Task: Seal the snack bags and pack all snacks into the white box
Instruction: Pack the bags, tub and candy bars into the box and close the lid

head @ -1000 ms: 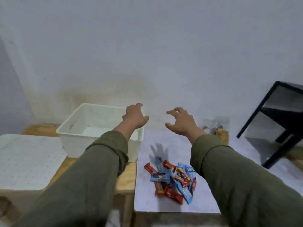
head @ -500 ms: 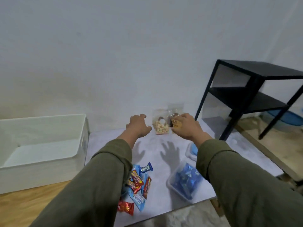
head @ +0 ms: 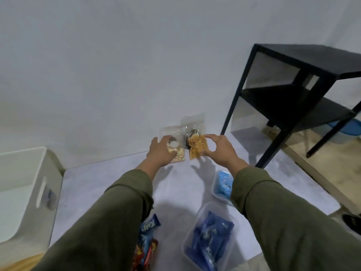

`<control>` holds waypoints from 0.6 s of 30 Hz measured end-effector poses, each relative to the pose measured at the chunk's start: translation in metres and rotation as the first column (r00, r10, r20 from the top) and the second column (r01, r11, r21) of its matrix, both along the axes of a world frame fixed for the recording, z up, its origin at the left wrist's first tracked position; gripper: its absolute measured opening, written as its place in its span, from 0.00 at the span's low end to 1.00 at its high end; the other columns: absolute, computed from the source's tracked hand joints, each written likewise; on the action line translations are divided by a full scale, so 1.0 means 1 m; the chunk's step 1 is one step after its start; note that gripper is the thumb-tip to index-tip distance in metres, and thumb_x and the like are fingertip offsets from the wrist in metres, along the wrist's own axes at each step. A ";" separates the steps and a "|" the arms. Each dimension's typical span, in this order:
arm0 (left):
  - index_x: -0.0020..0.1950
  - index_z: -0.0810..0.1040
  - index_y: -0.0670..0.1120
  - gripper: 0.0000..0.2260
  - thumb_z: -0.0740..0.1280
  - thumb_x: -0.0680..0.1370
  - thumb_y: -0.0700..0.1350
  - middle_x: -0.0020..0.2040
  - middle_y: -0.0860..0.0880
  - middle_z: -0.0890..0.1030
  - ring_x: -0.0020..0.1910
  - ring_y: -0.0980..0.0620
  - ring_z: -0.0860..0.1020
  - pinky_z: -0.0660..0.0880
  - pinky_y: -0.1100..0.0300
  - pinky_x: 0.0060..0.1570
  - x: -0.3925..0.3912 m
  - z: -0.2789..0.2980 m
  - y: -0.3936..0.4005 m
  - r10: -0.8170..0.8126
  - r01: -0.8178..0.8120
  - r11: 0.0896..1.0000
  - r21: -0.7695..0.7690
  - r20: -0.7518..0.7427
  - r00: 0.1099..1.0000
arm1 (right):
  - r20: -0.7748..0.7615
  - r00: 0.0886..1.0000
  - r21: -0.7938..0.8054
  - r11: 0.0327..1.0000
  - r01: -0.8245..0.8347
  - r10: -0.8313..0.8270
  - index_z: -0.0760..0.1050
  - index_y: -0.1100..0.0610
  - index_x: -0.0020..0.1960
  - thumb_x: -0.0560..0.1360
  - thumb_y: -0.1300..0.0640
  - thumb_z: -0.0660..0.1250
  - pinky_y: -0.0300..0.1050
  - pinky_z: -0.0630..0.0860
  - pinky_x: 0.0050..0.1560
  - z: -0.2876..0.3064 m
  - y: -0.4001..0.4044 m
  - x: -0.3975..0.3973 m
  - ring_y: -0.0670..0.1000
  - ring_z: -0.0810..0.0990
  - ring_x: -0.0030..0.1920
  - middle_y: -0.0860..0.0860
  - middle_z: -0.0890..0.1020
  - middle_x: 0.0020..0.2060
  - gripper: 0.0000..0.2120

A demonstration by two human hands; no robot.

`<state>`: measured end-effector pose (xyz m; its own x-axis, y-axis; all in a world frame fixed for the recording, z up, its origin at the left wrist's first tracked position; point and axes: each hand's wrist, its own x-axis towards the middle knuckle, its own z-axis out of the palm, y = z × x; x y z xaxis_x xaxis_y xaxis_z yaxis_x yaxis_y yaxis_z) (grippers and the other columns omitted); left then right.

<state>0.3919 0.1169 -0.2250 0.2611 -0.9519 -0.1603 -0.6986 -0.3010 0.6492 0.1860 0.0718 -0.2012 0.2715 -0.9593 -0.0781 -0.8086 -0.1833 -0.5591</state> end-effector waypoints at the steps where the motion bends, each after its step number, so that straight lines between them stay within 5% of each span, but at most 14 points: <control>1: 0.74 0.60 0.55 0.28 0.66 0.76 0.49 0.76 0.43 0.55 0.75 0.45 0.56 0.61 0.52 0.69 0.000 -0.008 -0.010 0.029 -0.029 0.999 -0.015 -0.014 0.999 | 0.031 1.000 0.006 1.000 0.002 -0.002 0.67 0.48 0.70 0.72 0.51 0.71 0.40 0.65 0.59 -0.007 -0.014 -0.001 0.55 0.71 0.63 0.57 0.69 0.64 0.28; 8: 0.76 0.53 0.56 0.37 0.70 0.74 0.49 0.78 0.43 0.53 0.77 0.44 0.52 0.57 0.54 0.71 -0.009 -0.057 -0.068 0.220 -0.234 0.968 -0.092 -0.139 0.965 | 0.226 0.974 0.104 0.994 -0.039 0.014 0.64 0.49 0.71 0.70 0.54 0.74 0.44 0.68 0.62 -0.052 -0.108 0.003 0.57 0.71 0.65 0.58 0.69 0.65 0.34; 13: 0.77 0.44 0.52 0.49 0.75 0.69 0.44 0.72 0.42 0.65 0.71 0.44 0.65 0.65 0.53 0.67 -0.023 -0.083 -0.093 0.363 -0.421 0.887 -0.187 -0.279 0.889 | 0.312 0.949 0.153 0.988 0.008 -0.056 0.60 0.48 0.73 0.68 0.52 0.76 0.49 0.70 0.65 -0.080 -0.152 0.003 0.56 0.71 0.65 0.57 0.68 0.67 0.39; 18: 0.77 0.47 0.56 0.41 0.70 0.74 0.41 0.59 0.44 0.72 0.59 0.48 0.71 0.67 0.60 0.56 -0.030 -0.093 -0.100 0.434 -0.492 0.832 -0.255 -0.252 0.865 | 0.394 0.919 0.127 0.990 -0.059 0.004 0.66 0.45 0.70 0.70 0.55 0.73 0.48 0.72 0.63 -0.096 -0.173 0.003 0.51 0.72 0.58 0.53 0.71 0.61 0.31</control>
